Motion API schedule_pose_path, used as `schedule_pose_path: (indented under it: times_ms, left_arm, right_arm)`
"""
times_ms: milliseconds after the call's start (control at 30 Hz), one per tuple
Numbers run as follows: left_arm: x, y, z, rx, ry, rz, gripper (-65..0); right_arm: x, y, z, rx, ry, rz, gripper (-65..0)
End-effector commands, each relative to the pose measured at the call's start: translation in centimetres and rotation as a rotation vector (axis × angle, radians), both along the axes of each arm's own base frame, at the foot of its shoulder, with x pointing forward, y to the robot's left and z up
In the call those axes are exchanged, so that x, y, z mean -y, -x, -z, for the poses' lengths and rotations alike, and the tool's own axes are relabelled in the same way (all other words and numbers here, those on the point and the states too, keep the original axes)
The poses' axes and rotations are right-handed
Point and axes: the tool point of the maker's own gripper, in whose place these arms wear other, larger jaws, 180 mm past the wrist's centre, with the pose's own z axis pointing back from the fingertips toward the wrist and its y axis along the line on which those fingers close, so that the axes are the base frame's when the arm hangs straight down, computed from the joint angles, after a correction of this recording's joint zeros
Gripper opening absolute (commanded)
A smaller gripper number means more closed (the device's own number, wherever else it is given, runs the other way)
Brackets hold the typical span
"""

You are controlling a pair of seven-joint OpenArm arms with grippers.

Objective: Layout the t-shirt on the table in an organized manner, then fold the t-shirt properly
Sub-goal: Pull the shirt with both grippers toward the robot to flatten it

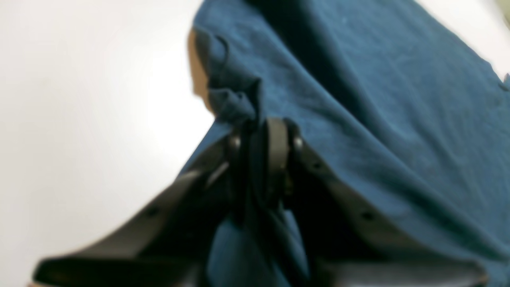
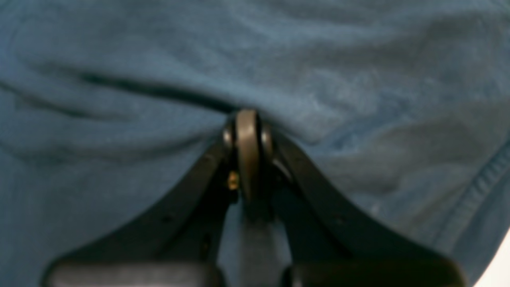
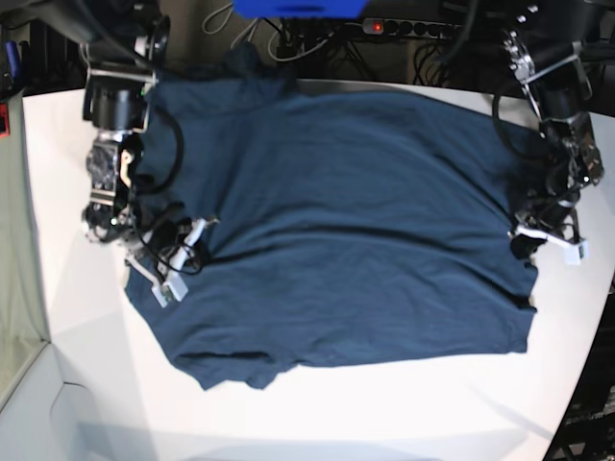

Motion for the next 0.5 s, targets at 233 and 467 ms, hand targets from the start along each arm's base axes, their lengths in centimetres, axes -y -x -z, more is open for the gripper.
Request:
schedule_pose_path:
  times_ms: [233,467]
  left_arm:
    - [-1.6,-3.5,0.0,-0.107,-0.108,-0.016,-59.3]
    - [-4.8,-5.6,-3.9,-0.036,-0.179,-0.076,-59.3]
  right_arm:
    - [1.9,-4.7,-1.2,0.048,-0.036,0.045,-65.0]
    - [2.2,-6.7,-3.0,0.089,-0.051,0.055,-65.0]
